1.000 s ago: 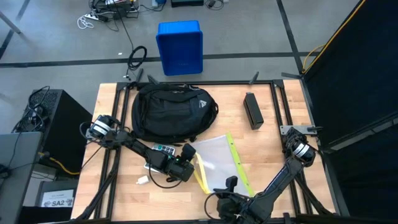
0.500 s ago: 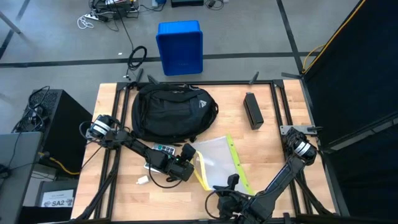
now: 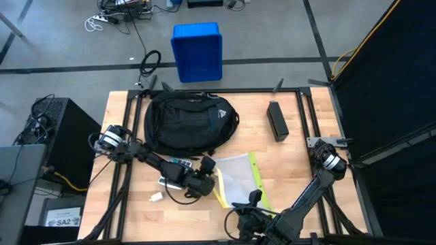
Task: Unpack backpack
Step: Adjust the yellow zip bag
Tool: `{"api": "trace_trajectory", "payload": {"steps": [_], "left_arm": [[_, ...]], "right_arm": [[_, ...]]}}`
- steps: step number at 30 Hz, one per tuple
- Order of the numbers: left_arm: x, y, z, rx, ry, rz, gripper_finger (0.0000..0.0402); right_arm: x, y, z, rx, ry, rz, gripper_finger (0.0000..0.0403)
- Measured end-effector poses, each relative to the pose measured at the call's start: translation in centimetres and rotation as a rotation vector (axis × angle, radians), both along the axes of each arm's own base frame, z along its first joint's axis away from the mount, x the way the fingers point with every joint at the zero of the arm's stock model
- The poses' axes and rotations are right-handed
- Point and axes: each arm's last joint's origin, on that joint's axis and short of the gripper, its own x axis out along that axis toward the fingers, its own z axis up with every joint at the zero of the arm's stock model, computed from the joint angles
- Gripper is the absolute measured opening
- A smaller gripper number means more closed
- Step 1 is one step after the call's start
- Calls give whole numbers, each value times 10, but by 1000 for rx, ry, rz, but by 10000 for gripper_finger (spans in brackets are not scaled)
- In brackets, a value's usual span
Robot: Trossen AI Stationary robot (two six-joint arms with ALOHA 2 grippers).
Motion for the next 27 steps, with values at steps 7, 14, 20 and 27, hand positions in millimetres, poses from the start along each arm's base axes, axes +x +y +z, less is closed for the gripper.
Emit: {"api": "trace_trajectory", "payload": {"steps": [7,14,20,27], "left_arm": [[5,6,-19,10,50,19,12],[-5,4,-7,96,75,33,0],[-8,-5,41,152,23,39,0],[-1,-10,64,145,-35,27,0]], "right_arm": [[-1,-1,-1,-2,22,0,0],[-8,-8,-4,25,88,-48,0],[-23,-13,-5,29,105,-132,0],[-29,-14,-4,34,97,-166,0]]}}
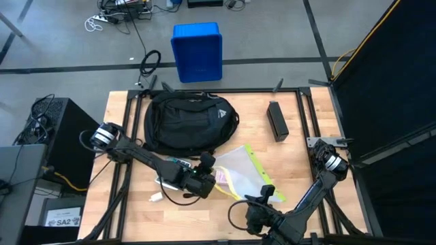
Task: Unpack backpack
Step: Adjust the yellow zip bag
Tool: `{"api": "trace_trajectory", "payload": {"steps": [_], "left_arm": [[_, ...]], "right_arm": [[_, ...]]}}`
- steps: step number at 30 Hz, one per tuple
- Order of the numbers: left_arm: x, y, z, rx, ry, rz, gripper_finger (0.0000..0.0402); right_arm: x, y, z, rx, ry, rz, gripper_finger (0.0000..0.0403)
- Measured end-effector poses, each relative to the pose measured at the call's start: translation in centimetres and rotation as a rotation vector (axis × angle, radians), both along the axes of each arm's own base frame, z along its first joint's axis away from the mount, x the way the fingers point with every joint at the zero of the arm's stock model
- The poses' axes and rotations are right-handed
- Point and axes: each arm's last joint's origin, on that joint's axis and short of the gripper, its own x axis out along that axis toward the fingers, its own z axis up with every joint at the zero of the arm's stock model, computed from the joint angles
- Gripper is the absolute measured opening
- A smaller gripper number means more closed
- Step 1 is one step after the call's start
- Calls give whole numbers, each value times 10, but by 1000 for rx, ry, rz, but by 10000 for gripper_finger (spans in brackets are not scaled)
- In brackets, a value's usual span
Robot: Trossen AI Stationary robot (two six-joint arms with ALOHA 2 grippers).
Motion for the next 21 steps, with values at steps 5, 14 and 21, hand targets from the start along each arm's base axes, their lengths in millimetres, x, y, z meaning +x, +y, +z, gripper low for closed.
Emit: {"api": "trace_trajectory", "payload": {"steps": [5,14,21], "left_arm": [[-5,7,-5,-35,75,46,1],[-17,19,-22,-98,192,121,68],[-8,31,-51,-56,210,113,165]], "right_arm": [[0,0,0,1,-2,-1,0],[0,0,0,1,-1,-1,0],[0,0,0,3,-2,-1,0]]}}
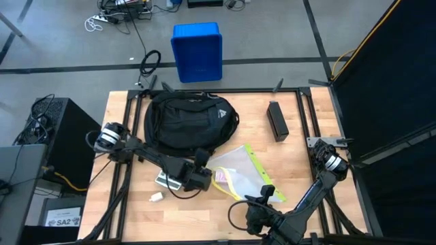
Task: Unpack backpack
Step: Adjust the yellow zip bag
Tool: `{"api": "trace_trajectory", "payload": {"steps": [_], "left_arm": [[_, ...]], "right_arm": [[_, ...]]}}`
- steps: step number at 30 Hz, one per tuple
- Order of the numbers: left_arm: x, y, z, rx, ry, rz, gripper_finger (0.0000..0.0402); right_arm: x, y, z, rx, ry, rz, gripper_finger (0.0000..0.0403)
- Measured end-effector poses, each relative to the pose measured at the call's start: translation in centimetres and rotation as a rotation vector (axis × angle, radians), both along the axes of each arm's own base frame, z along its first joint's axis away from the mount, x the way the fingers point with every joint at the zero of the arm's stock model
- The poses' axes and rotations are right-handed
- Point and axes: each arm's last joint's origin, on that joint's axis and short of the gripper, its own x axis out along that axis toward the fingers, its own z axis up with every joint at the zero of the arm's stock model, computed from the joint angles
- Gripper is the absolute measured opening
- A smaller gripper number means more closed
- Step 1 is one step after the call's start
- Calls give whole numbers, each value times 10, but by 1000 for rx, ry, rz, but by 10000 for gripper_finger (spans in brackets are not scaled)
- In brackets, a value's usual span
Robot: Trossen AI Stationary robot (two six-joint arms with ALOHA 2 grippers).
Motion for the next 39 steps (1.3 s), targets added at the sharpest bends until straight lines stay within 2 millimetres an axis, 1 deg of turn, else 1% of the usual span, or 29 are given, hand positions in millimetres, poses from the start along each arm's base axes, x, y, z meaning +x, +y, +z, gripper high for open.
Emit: {"api": "trace_trajectory", "payload": {"steps": [2,5,7,9,11,13,15,17,18,21,23,25,30,34,39], "left_arm": [[3,4,-7,29,5,15,187],[7,7,-10,46,-8,15,209],[10,8,-10,52,-32,18,213],[13,9,-10,48,-56,18,207],[16,10,-10,47,-71,17,186],[17,11,-10,42,-82,23,150],[18,13,-10,39,-91,29,99],[19,14,-10,36,-97,31,38],[19,14,-10,32,-98,31,20],[20,12,-8,30,-94,22,7],[20,8,-3,29,-72,8,4],[21,2,6,27,-50,-8,3],[18,-17,44,25,-30,-24,2],[14,-32,82,28,-40,-40,1],[10,-39,132,9,-82,-53,1]], "right_arm": [[0,0,0,1,0,0,0],[0,0,0,1,0,0,0],[0,0,1,3,0,0,0],[0,0,1,6,-4,0,0],[0,0,1,5,-2,1,0],[0,0,1,5,-3,1,0],[0,1,1,7,-3,1,0],[0,1,1,6,-4,1,0],[0,0,1,6,-4,1,0],[0,0,1,4,-2,1,0],[0,-1,2,-12,-8,-1,0],[-2,-3,3,-32,-25,-18,0],[-9,-12,8,-65,-71,-83,0],[-13,-12,14,-37,-104,-93,0],[-18,-9,19,-29,-139,-80,0]]}}
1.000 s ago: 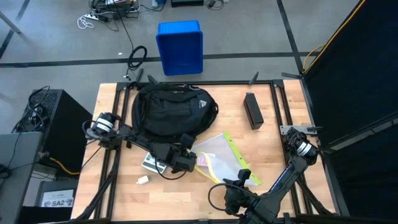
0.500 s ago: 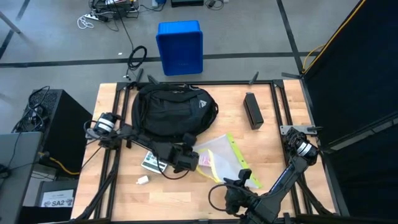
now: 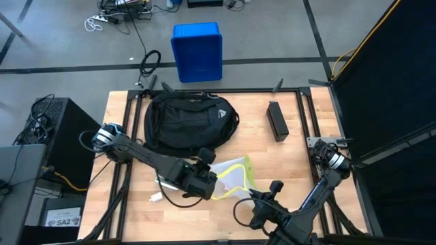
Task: Unpack backpack
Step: Adjust the yellow zip bag
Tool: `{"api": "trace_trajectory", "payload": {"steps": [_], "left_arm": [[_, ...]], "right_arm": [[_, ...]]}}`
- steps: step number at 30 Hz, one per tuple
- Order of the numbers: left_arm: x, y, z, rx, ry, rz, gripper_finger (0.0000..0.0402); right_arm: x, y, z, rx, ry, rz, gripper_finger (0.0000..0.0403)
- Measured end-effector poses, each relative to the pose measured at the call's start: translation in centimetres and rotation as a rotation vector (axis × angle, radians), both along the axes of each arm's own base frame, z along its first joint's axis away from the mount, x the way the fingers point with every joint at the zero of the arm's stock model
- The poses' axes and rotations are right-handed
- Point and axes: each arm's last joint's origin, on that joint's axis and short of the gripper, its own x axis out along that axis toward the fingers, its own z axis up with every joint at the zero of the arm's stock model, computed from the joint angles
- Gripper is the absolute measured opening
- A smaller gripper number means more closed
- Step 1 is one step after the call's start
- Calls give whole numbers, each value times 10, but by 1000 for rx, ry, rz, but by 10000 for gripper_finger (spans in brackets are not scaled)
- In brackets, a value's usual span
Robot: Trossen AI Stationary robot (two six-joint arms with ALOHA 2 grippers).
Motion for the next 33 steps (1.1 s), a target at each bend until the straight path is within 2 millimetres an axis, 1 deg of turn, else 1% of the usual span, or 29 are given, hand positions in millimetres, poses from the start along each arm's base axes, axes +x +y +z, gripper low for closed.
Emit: {"api": "trace_trajectory", "payload": {"steps": [4,6,8,11,14,18,26,33], "left_arm": [[-7,-2,36,-27,-37,-14,0],[-11,0,55,-46,-62,-17,0],[-17,3,69,-70,-72,-23,0],[-24,10,85,-137,-82,-40,0],[-29,22,95,-220,-84,-44,0],[-29,40,103,-271,-99,-15,0],[-18,85,105,-381,-84,43,0],[-9,126,104,-491,-100,85,0]], "right_arm": [[-3,1,4,10,-27,4,0],[-5,3,4,15,-42,7,0],[-8,6,4,28,-63,8,0],[-11,13,3,69,-117,20,0],[-15,20,1,83,-159,44,0],[-17,25,-10,106,-212,52,0],[-16,26,-54,210,-263,29,0],[-20,30,-80,286,-323,38,0]]}}
